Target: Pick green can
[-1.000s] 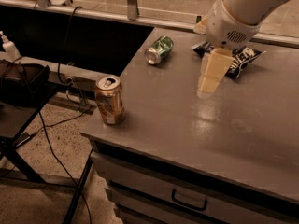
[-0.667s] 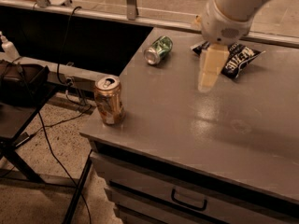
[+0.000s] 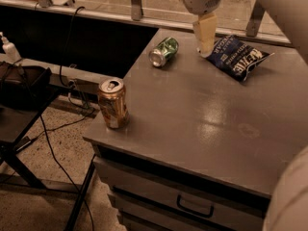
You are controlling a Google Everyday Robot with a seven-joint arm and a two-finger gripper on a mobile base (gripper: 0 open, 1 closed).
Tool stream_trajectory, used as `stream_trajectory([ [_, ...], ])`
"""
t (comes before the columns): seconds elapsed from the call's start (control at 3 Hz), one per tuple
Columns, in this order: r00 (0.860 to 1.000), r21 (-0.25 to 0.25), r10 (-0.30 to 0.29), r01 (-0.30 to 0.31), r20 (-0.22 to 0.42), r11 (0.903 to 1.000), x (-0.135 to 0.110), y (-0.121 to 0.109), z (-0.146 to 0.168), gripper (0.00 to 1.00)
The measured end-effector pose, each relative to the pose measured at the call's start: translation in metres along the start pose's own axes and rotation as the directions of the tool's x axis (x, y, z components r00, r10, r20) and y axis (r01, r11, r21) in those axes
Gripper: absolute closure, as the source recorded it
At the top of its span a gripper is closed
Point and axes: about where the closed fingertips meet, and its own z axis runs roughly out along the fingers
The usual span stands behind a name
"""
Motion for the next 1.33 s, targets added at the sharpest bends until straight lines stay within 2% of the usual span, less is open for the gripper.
stream_trajectory([
  [0.33, 0.988, 0.066, -0.115, 0.122, -0.102, 0.9903, 0.01, -0.031, 0.014, 0.0],
  [0.67, 0.985, 0.097, -0.117, 0.129, -0.127, 0.9869, 0.015, -0.04, 0.016, 0.0],
  [1.0, 0.953, 0.049, -0.264, 0.273, -0.145, 0.9607, 0.007, -0.036, 0.023, 0.0],
  [1.33, 0.915, 0.011, -0.387, 0.39, -0.114, 0.9207, 0.018, -0.032, 0.04, 0.0],
])
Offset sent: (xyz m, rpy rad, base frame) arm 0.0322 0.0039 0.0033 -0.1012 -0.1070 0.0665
